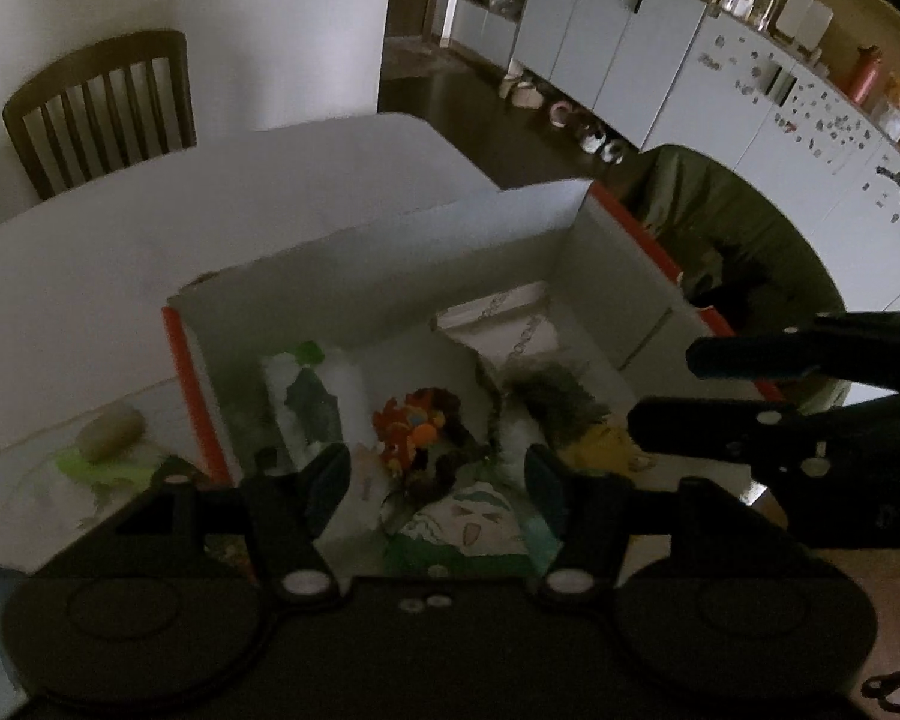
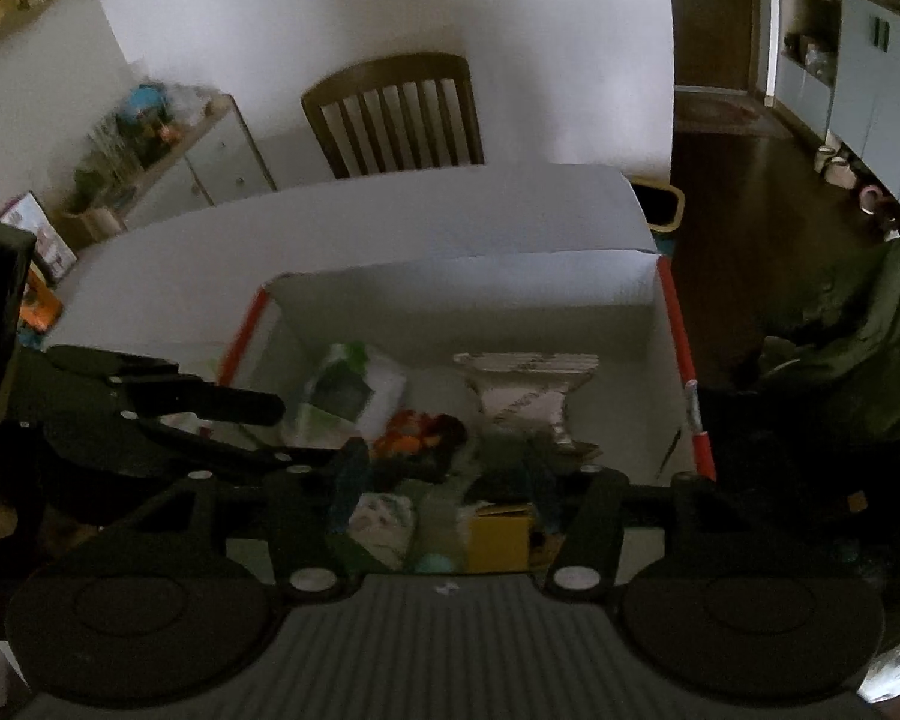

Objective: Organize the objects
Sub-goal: 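Withdraw both grippers from the shoebox back toward the remaining items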

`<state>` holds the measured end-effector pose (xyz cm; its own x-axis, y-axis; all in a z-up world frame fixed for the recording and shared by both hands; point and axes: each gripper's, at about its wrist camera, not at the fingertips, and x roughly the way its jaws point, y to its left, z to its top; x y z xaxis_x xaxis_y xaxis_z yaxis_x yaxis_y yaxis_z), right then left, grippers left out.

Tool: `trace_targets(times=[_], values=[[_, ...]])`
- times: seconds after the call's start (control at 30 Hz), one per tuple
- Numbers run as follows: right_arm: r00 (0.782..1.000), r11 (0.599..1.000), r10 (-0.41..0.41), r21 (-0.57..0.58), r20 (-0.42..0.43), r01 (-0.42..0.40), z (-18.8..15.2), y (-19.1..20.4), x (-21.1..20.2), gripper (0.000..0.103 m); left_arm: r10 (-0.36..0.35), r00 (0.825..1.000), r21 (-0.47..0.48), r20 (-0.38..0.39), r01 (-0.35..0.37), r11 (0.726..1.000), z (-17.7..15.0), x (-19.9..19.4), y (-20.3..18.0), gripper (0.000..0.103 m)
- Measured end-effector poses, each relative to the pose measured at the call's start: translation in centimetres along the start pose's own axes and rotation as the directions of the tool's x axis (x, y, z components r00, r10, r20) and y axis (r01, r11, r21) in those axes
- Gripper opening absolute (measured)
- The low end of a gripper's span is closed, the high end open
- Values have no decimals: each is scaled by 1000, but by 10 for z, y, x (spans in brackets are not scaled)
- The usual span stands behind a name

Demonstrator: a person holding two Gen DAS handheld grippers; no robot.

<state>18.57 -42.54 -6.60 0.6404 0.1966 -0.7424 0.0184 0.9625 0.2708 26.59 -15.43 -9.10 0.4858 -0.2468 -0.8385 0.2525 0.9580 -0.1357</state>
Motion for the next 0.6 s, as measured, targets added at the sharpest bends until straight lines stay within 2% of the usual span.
trace_targets(times=[0.13,0.2,0.27,0.4,0.6], values=[[1000,1000,14,3,23,-14,-3,13,-13,56,-17,1000,-18,24,17,1000,-3,-19,6,65],[999,1000,21,5,36,-21,-4,20,-20,57,-18,999,-16,31,19,1000,-5,-25,8,71],[998,999,39,17,48,-40,-5,26,-27,64,-14,999,-1,45,14,1000,-8,-32,11,72],[996,998,58,34,69,-60,-8,40,-37,65,-11,998,9,55,10,1000,-14,-47,19,74],[992,994,81,70,93,-88,-16,63,-45,73,-8,996,26,86,5,1000,-23,-66,36,83]])
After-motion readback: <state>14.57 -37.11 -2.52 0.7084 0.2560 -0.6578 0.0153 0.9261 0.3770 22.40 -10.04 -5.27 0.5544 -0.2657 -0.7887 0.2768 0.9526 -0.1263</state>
